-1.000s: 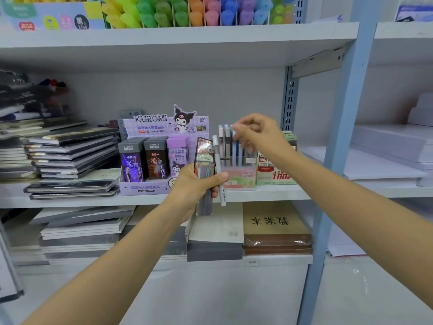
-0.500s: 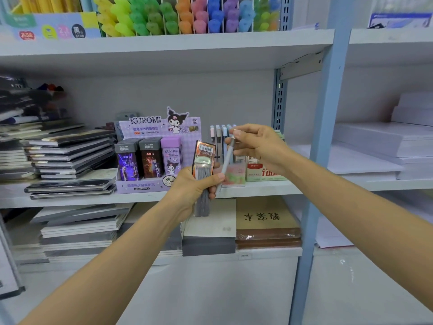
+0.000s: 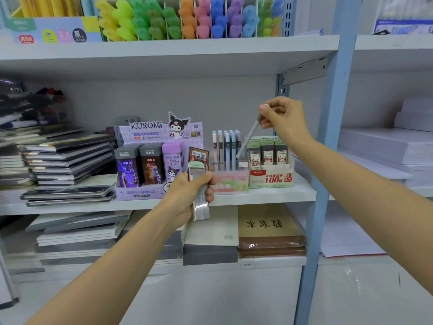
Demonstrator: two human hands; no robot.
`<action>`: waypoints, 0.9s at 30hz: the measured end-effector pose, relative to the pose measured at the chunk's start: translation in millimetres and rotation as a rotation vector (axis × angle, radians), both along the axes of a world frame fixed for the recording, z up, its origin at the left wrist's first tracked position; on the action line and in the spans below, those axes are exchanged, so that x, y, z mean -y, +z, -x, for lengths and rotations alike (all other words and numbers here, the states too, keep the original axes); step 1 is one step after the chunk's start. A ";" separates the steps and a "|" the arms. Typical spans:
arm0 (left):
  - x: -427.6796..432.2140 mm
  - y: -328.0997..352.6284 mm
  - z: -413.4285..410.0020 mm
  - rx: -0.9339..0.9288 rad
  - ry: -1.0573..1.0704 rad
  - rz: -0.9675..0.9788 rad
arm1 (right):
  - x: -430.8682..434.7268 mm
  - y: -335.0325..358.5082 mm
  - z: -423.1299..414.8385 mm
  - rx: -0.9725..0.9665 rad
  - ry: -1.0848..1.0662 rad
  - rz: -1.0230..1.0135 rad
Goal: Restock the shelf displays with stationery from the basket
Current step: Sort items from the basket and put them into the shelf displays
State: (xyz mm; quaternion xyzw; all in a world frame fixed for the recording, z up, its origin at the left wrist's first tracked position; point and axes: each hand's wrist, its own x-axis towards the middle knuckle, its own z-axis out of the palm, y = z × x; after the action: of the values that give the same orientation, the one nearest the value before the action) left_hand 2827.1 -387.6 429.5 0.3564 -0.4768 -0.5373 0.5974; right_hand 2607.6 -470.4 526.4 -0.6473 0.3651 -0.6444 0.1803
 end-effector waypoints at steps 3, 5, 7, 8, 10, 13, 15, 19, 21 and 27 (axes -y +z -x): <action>2.6 -0.2 1.5 -0.058 -0.043 -0.044 | 10.4 -7.2 -7.7 -0.088 -0.049 -0.004; 4.5 -0.5 2.9 -0.090 -0.058 -0.069 | 16.3 -17.2 -15.7 -0.166 -0.060 -0.013; 5.9 -1.0 3.4 -0.116 -0.073 -0.088 | 20.1 -25.7 -22.1 -0.228 -0.081 -0.003; 6.2 -1.6 2.9 -0.118 -0.082 -0.092 | 21.4 -27.4 -23.6 -0.244 -0.088 0.006; 6.2 -2.9 1.4 -0.103 -0.105 -0.089 | 23.3 -25.6 -22.0 -0.267 -0.084 0.008; 6.2 -4.1 0.8 -0.068 -0.119 -0.069 | 23.5 -18.3 -15.4 -0.334 -0.067 -0.029; 7.4 -4.4 1.6 -0.065 -0.110 -0.064 | 22.9 -14.4 -13.4 -0.371 -0.054 -0.046; 8.7 -6.7 0.8 -0.029 -0.100 -0.010 | 23.0 -13.4 -22.7 -0.412 -0.036 -0.089; 7.9 -8.8 -0.2 0.006 -0.087 0.024 | 23.4 -16.3 -28.5 -0.393 -0.032 -0.101; 7.2 -11.6 -3.7 0.030 -0.071 0.061 | 25.5 -18.2 -24.9 -0.373 -0.022 -0.057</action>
State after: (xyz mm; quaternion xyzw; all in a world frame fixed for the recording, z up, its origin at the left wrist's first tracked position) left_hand 2830.8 -394.7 417.9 0.3290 -0.5139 -0.5380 0.5815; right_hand 2632.5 -495.9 508.2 -0.7461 0.4171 -0.5047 0.1209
